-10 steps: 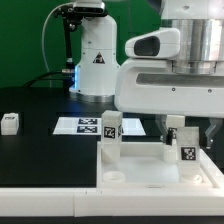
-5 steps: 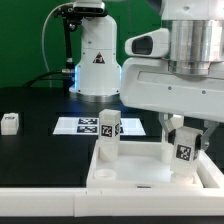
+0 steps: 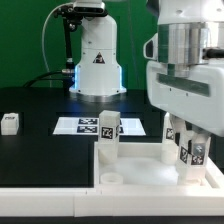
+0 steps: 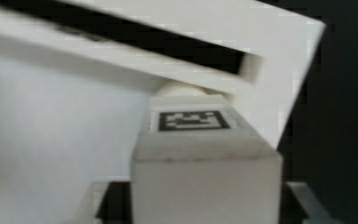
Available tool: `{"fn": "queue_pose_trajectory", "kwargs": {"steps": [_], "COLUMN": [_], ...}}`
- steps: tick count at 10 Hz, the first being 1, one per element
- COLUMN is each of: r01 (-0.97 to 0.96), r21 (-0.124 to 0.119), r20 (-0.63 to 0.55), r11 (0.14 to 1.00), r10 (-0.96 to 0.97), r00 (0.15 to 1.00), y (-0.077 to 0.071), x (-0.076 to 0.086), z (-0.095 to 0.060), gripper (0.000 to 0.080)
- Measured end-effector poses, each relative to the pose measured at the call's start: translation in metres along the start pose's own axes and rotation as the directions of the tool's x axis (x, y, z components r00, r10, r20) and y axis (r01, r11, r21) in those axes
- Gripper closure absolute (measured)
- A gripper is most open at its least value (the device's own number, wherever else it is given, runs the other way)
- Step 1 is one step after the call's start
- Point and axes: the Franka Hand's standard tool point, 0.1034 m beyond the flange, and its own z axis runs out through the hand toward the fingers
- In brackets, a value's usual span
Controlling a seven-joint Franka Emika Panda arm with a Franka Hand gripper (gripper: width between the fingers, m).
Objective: Assemble square table
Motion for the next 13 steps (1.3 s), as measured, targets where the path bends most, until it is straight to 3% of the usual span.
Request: {"fn": "queue_pose_trajectory", "kwargs": {"steps": [1,3,4,5,6,7,9,10,12,13], "r01": [-0.055,-0.144,-0.114,-0.05,0.097,0.284,0.48,0.533,0.674,0.86], "r21": [0.018,0.016,0.015,0.013,-0.003,-0.015,0.002,-0.004,-0.015,-0.046], "r20": [0.002,0.006,0.005,0.002,-0.002,0.002,-0.003,-0.006,-0.013,-0.025], "r11": [0.998,0.989,0.993,0.999,0.995,0.959,0.877,0.846,0.738,0.508], "r10": [0.055,0.144,0.114,0.05,-0.097,-0.284,-0.48,-0.533,-0.674,-0.861], "r00": [0.999,0.99,0.993,0.999,0.995,0.959,0.877,0.846,0.738,0.508], "y": [0.002,0.002,0.002,0.002,0.004,0.002,0.005,0.006,0.006,0.003], "x": [0.0,0.0,0.0,0.0,-0.003,-0.006,-0.006,-0.004,-0.004,-0.016], "z": [-0.001,0.0,0.0,0.0,0.0,-0.001,-0.003,-0.002,-0.001,-0.003], "gripper": [0.0515,0.0514,0.0343,0.0343,0.0197,0.0164,0.0152,0.0152,0.0151,0.0151]}}
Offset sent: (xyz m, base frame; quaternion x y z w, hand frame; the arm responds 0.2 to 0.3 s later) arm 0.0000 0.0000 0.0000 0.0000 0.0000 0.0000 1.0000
